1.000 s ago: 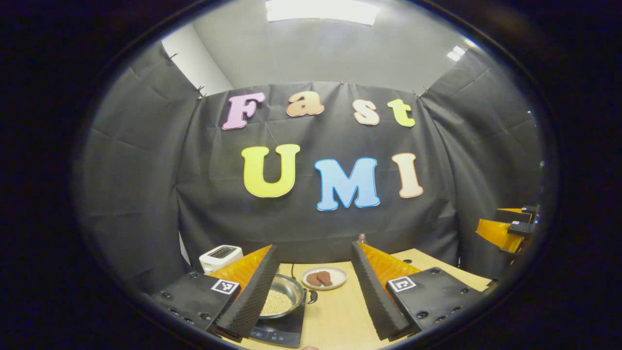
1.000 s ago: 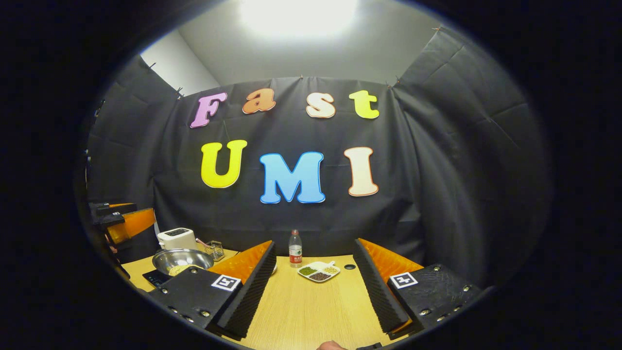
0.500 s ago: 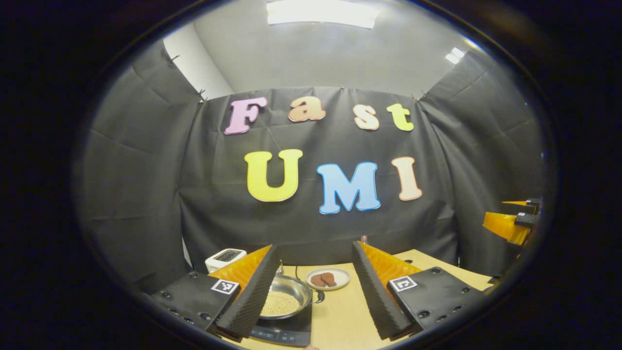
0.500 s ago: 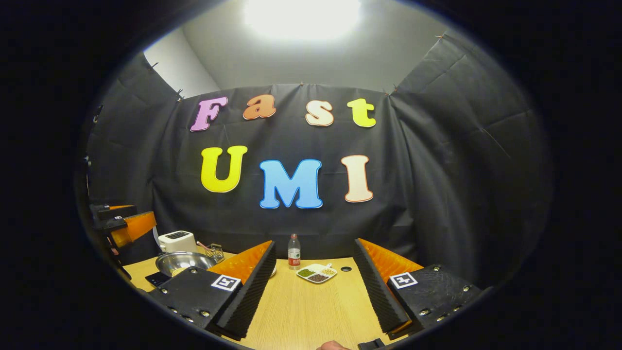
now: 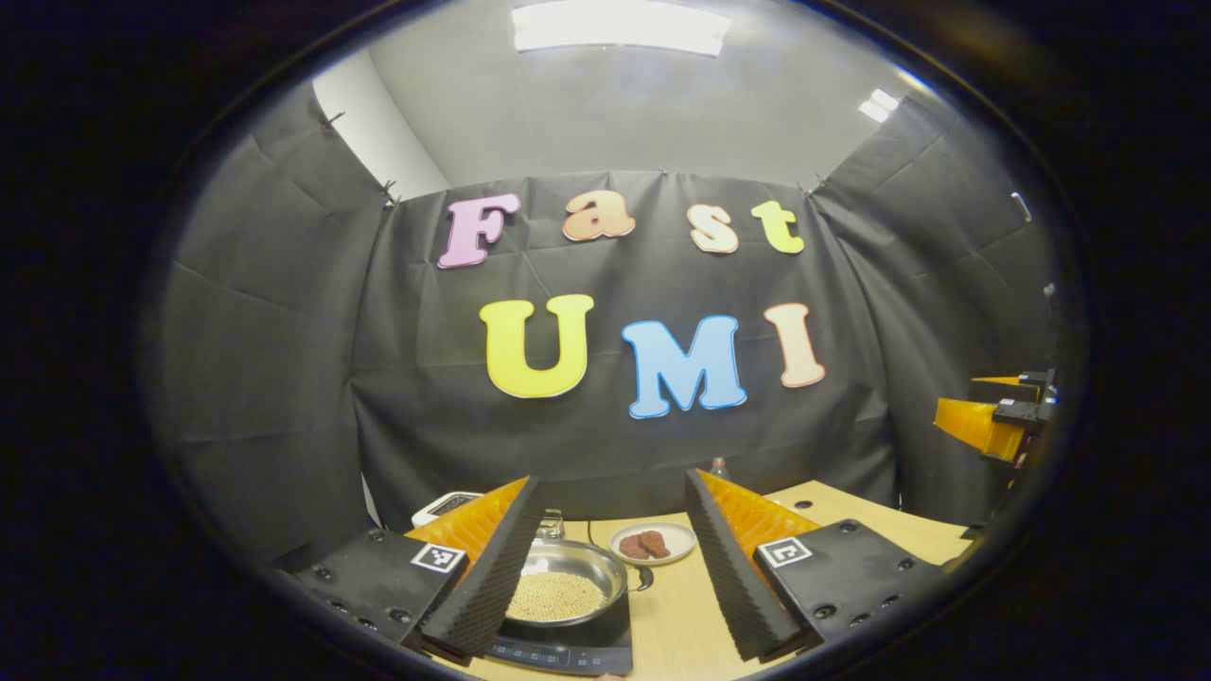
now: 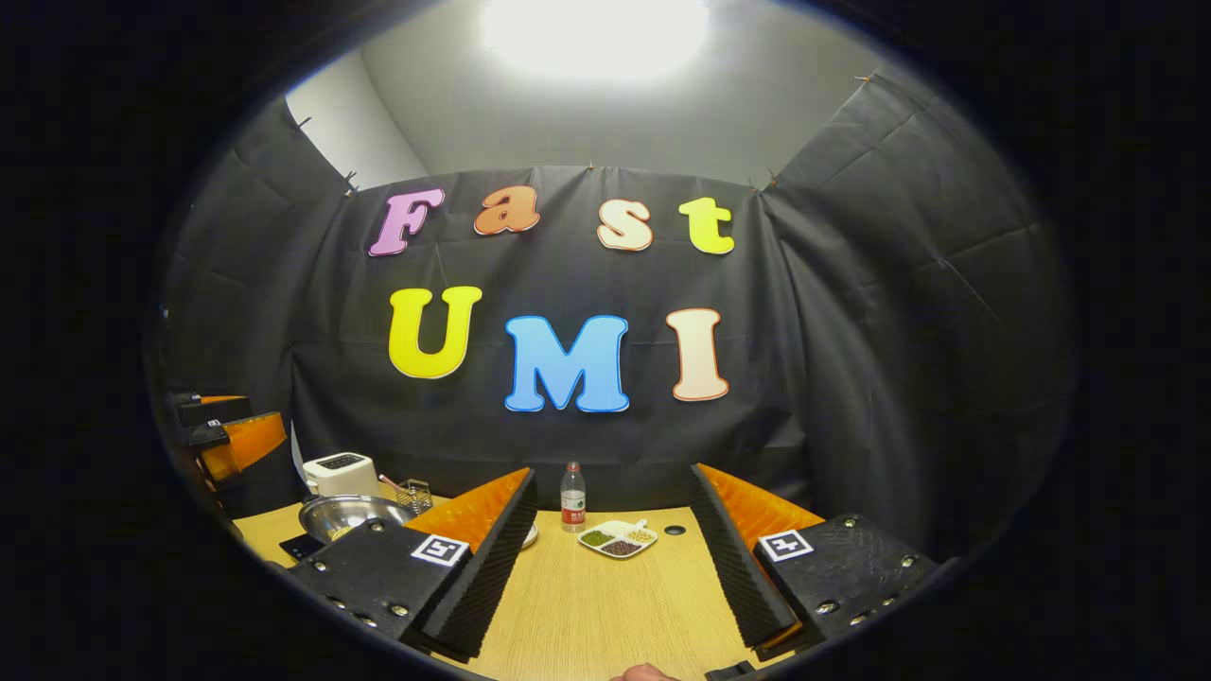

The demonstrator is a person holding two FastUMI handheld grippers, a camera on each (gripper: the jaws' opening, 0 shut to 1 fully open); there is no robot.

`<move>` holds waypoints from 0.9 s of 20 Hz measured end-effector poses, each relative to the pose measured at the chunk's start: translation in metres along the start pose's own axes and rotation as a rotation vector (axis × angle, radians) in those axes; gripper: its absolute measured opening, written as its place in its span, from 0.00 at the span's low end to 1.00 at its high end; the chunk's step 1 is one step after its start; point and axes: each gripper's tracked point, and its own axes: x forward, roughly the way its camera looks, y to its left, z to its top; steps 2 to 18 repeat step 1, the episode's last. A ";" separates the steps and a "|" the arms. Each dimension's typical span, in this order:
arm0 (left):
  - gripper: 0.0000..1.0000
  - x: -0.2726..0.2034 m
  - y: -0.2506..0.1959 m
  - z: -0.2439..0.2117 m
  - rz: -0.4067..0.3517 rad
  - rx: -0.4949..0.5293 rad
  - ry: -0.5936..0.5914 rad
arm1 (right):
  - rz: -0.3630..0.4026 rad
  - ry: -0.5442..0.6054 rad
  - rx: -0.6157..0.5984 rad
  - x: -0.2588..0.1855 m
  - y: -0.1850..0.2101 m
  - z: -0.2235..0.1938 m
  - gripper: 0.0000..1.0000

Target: First push the handle of the pot to place it horizontally, then grasp the pot with both hands and set it on the induction cooktop.

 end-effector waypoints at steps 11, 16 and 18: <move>0.96 0.000 0.004 -0.001 0.005 0.001 0.002 | 0.004 -0.005 -0.003 0.002 0.004 0.001 0.96; 0.96 0.000 0.004 -0.001 0.005 0.001 0.002 | 0.004 -0.005 -0.003 0.002 0.004 0.001 0.96; 0.96 0.000 0.004 -0.001 0.005 0.001 0.002 | 0.004 -0.005 -0.003 0.002 0.004 0.001 0.96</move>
